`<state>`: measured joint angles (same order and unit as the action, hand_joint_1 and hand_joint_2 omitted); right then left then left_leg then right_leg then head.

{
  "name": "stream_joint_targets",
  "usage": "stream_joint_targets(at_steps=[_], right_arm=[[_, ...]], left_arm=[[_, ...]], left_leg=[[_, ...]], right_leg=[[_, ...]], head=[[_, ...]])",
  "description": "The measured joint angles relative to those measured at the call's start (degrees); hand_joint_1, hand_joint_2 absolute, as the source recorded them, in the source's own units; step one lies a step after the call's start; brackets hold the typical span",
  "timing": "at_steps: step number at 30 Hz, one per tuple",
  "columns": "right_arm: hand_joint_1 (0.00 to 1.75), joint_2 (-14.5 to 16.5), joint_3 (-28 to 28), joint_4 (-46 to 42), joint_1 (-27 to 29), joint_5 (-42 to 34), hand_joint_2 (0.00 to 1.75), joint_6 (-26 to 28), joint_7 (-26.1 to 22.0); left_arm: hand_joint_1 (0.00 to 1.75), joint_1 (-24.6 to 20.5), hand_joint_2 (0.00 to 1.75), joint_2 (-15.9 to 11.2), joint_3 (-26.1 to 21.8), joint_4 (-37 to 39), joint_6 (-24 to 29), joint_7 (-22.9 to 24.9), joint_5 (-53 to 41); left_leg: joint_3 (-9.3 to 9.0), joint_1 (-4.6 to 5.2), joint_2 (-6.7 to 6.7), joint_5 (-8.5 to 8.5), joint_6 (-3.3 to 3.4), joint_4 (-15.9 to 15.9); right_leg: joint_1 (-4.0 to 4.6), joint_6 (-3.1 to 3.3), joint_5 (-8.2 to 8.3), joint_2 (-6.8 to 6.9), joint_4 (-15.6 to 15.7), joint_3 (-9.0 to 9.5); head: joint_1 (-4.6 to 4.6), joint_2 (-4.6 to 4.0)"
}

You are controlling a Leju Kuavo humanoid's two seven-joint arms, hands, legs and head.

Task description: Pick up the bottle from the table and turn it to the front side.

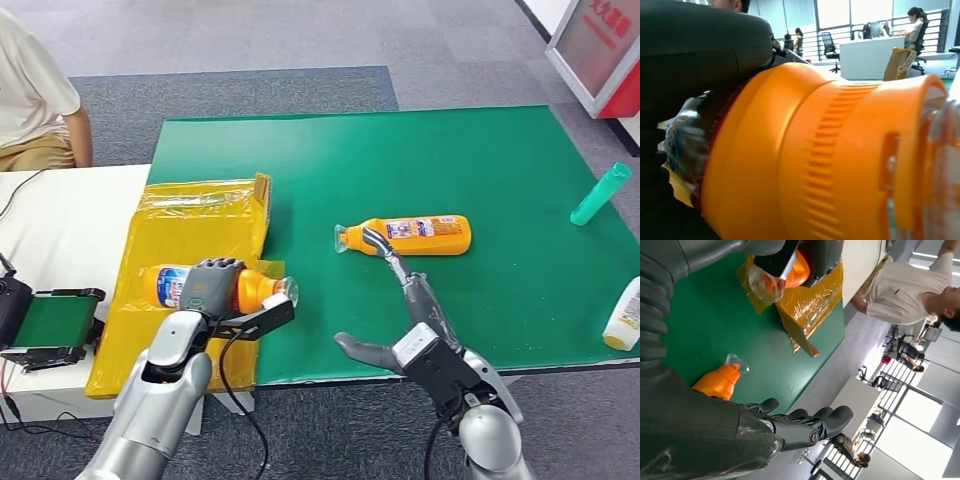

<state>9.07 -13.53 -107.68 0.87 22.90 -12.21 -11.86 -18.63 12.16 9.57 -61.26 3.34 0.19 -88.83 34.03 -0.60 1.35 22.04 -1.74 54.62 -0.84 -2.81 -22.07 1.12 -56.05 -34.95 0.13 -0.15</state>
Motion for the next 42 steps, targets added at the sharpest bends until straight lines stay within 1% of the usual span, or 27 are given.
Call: stream_joint_targets(at_steps=[11, 16, 21, 27, 28, 29, 31, 32, 33, 42], right_arm=[[0.0, 0.0, 0.08, 0.23, 0.0, 0.09, 1.75, -0.03, -0.19], [0.0, 0.0, 0.05, 0.23, 0.04, 0.11, 1.75, -0.17, -0.25], [0.0, 0.0, 0.16, 0.21, 0.3, 0.17, 1.75, -0.09, -0.25], [0.0, 0.0, 0.22, 0.19, 0.55, 0.19, 1.75, -0.2, -0.25], [0.0, 0.0, 0.22, 0.19, 0.57, 0.19, 1.75, -0.23, -0.25], [0.0, 0.0, 0.22, 0.19, 0.59, 0.19, 1.75, -0.27, -0.25], [0.0, 0.0, 0.22, 0.15, 0.65, 0.18, 1.75, -0.37, -0.25], [0.0, 0.0, 0.22, 0.08, 0.74, 0.21, 1.75, -0.39, -0.24], [0.0, 0.0, 0.22, -0.05, 0.89, 0.36, 1.75, -0.4, -0.21], [0.0, 0.0, 0.22, -2.55, 2.39, 1.97, 1.75, -0.38, 0.2]], left_arm=[[1.75, -1.99, 1.75, 1.44, -1.8, 3.36, 0.75, 0.5, 0.02], [1.75, -3.1, 1.75, 2.32, -2.88, 5.78, 3.45, 0.19, 0.01], [1.75, -3.37, 1.75, 2.27, -3.15, 6.77, 4.29, 4.28, -0.07], [1.75, -3.56, 1.75, 0.26, -3.01, 6.77, 4.44, 8.06, -0.08], [1.7, -3.6, 1.75, -0.05, -3.01, 6.77, 4.44, 8.31, -0.08], [1.36, -3.62, 1.75, -0.34, -3.01, 6.74, 4.44, 8.54, -0.09], [0.48, -3.66, 1.75, -0.8, -2.99, 6.69, 4.44, 8.98, -0.09], [0.09, -3.68, 1.75, -1.04, -2.98, 6.66, 4.44, 9.19, -0.09], [0.0, -3.7, 1.75, -1.23, -2.98, 6.62, 4.45, 9.31, -0.09], [0.0, -3.58, 1.75, -2.26, -3.01, 6.16, 4.92, 9.52, -0.09]], left_leg=[[0.0, 0.0, 0.0, 0.0, 0.0, 0.0], [0.0, 0.0, 0.0, 0.0, 0.0, 0.0], [0.0, 0.0, 0.0, -0.01, -0.01, 0.0], [0.0, 0.0, 0.0, -0.01, -0.01, 0.0], [0.0, 0.0, 0.0, -0.01, -0.01, 0.0], [0.0, 0.0, 0.0, -0.01, -0.01, 0.0], [0.0, 0.0, 0.0, -0.01, -0.01, 0.0], [0.0, 0.0, 0.0, -0.01, -0.01, 0.0], [0.0, 0.01, 0.0, -0.01, -0.01, 0.0], [0.01, 0.01, 0.0, -0.01, -0.01, 0.0]], right_leg=[[0.0, 0.0, 0.0, 0.0, 0.0, 0.0], [0.0, 0.0, 0.0, 0.0, 0.0, 0.0], [0.0, 0.0, 0.0, 0.0, 0.0, 0.0], [0.01, 0.0, 0.0, 0.0, -0.01, -0.01], [0.01, 0.0, -0.01, 0.0, -0.01, -0.01], [0.01, 0.0, -0.01, 0.0, -0.01, -0.01], [0.0, 0.0, 0.0, 0.0, 0.0, -0.01], [0.0, 0.0, 0.0, 0.0, 0.0, -0.01], [0.0, 0.0, 0.0, 0.0, 0.0, -0.01], [0.0, 0.0, -0.01, 0.0, 0.0, -0.01]], head=[[0.0, 0.0], [0.0, 0.0], [0.0, 0.0], [0.01, 0.0], [0.01, 0.0], [0.01, 0.0], [0.01, 0.0], [0.01, 0.0], [0.0, 0.0], [0.0, 0.0]])
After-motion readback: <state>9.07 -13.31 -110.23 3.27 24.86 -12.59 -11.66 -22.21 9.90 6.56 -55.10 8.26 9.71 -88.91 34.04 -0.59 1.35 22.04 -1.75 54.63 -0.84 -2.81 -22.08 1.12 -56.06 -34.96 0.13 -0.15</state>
